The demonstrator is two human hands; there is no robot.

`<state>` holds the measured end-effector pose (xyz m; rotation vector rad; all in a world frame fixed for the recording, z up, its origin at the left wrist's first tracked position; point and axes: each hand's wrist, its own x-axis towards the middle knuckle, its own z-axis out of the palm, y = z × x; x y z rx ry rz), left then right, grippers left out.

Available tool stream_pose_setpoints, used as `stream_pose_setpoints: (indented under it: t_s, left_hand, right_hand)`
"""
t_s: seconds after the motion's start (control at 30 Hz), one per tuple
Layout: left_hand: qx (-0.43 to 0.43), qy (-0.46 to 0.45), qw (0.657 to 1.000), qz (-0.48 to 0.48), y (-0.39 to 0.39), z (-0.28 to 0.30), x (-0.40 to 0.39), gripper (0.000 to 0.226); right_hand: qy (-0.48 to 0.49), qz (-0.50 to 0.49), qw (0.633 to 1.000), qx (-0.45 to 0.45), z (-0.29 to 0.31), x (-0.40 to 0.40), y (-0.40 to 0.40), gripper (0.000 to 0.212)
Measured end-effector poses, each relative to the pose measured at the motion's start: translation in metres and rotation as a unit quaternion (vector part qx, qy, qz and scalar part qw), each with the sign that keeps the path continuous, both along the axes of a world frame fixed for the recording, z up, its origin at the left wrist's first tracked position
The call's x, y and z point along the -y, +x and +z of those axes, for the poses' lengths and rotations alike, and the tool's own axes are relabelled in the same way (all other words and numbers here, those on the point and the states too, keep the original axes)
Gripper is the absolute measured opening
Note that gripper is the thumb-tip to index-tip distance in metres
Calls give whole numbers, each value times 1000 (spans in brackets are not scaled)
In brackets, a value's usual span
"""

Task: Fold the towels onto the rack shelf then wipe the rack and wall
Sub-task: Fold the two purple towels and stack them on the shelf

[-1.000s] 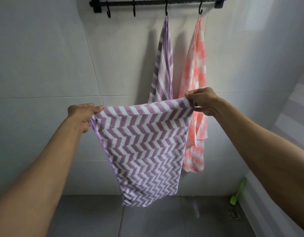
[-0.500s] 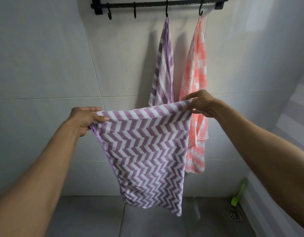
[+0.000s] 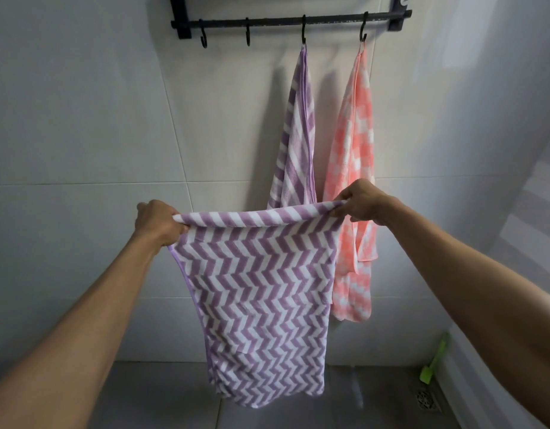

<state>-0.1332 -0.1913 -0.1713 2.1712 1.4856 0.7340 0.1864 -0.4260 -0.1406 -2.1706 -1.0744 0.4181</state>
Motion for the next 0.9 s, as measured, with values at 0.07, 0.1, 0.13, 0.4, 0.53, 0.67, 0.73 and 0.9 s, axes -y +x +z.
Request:
stream_pose_setpoints:
  t_s: [0.07, 0.1, 0.13, 0.4, 0.53, 0.67, 0.73, 0.9]
  left_hand:
    - [-3, -4, 1000, 2, -4, 2, -7, 22]
    - [6, -3, 1000, -12, -5, 8, -8, 17]
    - [38, 2, 999, -31, -7, 17, -8, 11]
    - [350, -172, 911, -131, -14, 12, 14, 23]
    - [340, -255, 905, -28, -23, -46, 15, 40]
    - [421, -259, 869, 4, -16, -5, 2, 56]
    - [463, -267, 842, -73, -18, 24, 0, 64]
    - [279, -334, 892, -124, -40, -20, 28, 74]
  right_hand:
    - [-14, 16, 1000, -14, 2, 3, -1, 11]
    - [-10, 23, 999, -22, 6, 4, 0, 11]
    - [11, 25, 999, -39, 13, 5, 1, 14]
    - [84, 100, 960, -247, -6, 18, -4, 105]
    - [40, 78, 947, -309, -69, 30, -12, 99]
    - [138, 23, 928, -345, -42, 18, -14, 59]
    - [184, 34, 900, -394, -27, 12, -11, 58]
    - [23, 106, 920, -377, -59, 34, -18, 79]
